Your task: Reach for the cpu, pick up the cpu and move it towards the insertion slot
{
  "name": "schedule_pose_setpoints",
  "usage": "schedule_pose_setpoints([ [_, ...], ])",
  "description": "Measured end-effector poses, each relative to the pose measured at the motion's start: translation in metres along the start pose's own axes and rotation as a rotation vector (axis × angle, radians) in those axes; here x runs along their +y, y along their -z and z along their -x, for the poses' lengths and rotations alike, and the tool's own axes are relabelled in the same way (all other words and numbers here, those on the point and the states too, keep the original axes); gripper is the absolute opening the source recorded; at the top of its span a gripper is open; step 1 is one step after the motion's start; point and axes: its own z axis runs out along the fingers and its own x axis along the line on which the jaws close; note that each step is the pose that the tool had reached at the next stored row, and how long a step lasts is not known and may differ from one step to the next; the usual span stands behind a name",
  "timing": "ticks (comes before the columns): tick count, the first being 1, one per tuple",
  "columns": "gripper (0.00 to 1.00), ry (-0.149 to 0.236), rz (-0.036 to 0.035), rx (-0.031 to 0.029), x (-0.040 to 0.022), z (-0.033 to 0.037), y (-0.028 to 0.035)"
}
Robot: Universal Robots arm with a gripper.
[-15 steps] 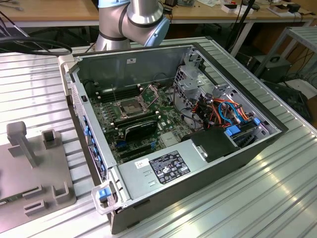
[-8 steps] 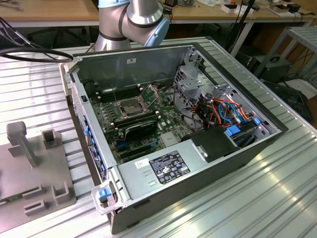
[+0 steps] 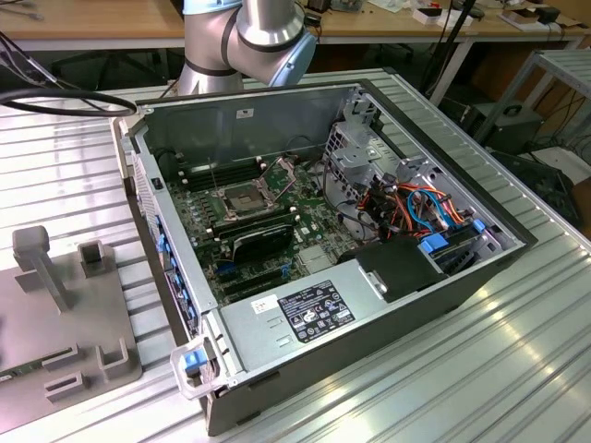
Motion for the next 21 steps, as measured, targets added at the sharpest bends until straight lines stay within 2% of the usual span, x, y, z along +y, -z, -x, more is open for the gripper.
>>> schedule_pose_setpoints([
  [6, 0.66, 0.0, -0.0009, -0.0002, -0.0001, 0.0, -0.0022],
  [17, 0.66, -0.007, -0.002, 0.0001, -0.0056, -0.0002, -0.0237],
  [18, 0.66, -0.008, -0.0124, 0.0003, -0.0058, -0.0001, -0.0253],
  [21, 0.66, -0.007, -0.0343, 0.0003, -0.0059, 0.0, -0.0278],
])
